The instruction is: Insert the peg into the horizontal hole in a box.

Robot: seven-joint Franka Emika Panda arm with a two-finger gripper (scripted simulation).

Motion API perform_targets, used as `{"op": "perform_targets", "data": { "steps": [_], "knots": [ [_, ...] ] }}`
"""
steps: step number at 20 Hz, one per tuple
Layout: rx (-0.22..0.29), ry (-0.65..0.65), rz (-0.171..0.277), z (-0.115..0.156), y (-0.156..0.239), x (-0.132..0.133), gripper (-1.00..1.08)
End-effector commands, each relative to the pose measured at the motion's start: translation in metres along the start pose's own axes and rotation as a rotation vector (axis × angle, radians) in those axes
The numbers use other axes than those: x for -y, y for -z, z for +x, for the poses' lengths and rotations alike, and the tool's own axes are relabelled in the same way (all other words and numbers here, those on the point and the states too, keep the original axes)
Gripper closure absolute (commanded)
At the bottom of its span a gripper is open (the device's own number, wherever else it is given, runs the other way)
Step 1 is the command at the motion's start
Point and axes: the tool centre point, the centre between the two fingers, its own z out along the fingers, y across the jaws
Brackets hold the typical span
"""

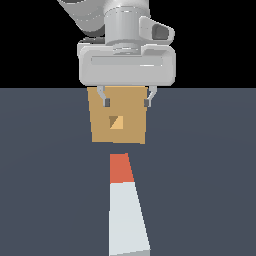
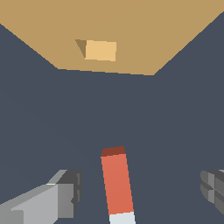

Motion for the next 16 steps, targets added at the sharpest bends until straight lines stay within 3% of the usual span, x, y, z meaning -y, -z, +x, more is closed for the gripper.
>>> {"op": "perform_targets", "data": {
  "steps": [1,8,16],
  "knots": [
    [0.000,0.000,0.000,0.000,0.000,0.000,-0.92],
    [0.000,0.010,-0.001,-0.013,-0.007,0.001,-0.92],
    [0.001,0.047,-0.003,-0.059,-0.031,0.004,-0.92]
  ]
}}
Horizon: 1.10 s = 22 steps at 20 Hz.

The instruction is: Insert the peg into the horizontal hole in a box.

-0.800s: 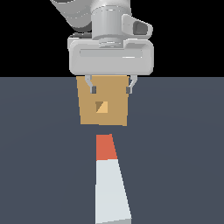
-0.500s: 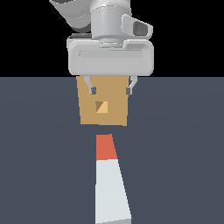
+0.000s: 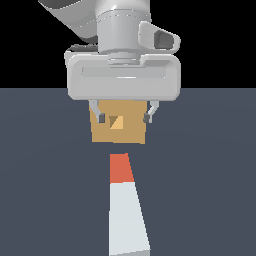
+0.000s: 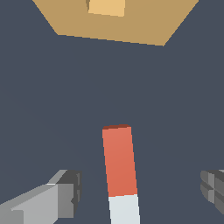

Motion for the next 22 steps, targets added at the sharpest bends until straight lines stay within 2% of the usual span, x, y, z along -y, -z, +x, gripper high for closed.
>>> {"op": "perform_targets", "data": {
  "steps": [1,7,12,17,22],
  "knots": [
    [0.001,0.014,-0.001,-0.019,-0.010,0.002,-0.92],
    [0.001,0.055,-0.003,-0.071,-0.037,0.004,-0.92],
    [0.001,0.080,-0.005,-0.102,-0.054,0.003,-0.92],
    [0.001,0.094,-0.006,-0.120,-0.063,0.001,-0.92],
    [0.001,0.094,-0.005,-0.123,-0.065,0.001,-0.92]
  ]
}}
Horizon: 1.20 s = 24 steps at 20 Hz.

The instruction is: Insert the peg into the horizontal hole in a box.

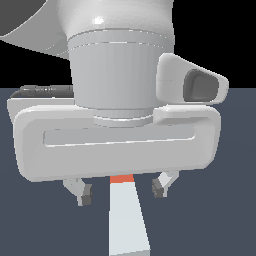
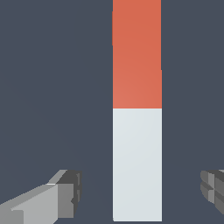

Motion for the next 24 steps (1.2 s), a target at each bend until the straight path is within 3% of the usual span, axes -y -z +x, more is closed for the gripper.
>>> {"op": "perform_targets", "data": {
  "steps": [1,18,19,24],
  "knots": [
    [0.000,0.001,0.000,0.000,0.000,0.000,-0.92],
    [0.000,0.004,-0.001,0.000,-0.050,-0.002,-0.92],
    [0.000,0.004,-0.001,0.000,-0.050,-0.002,1.08],
    [0.000,0.004,-0.001,0.000,-0.050,-0.002,1.08]
  ]
}}
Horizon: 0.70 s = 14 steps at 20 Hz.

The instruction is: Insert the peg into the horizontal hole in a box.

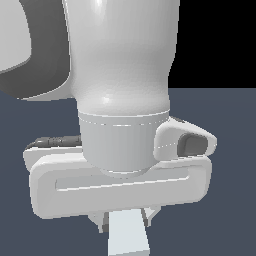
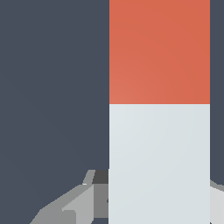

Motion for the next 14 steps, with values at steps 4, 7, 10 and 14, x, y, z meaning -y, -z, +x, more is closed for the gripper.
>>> {"op": "perform_targets", "data": {
  "steps": [4,7,10,14],
  "knots": [
    [0.000,0.000,0.000,0.000,0.000,0.000,1.08],
    [0.000,-0.001,0.000,0.001,0.000,0.000,1.08],
    [0.000,-0.007,0.000,0.005,0.002,0.002,1.08],
    [0.000,-0.024,0.000,0.017,0.006,0.006,1.08]
  ]
}}
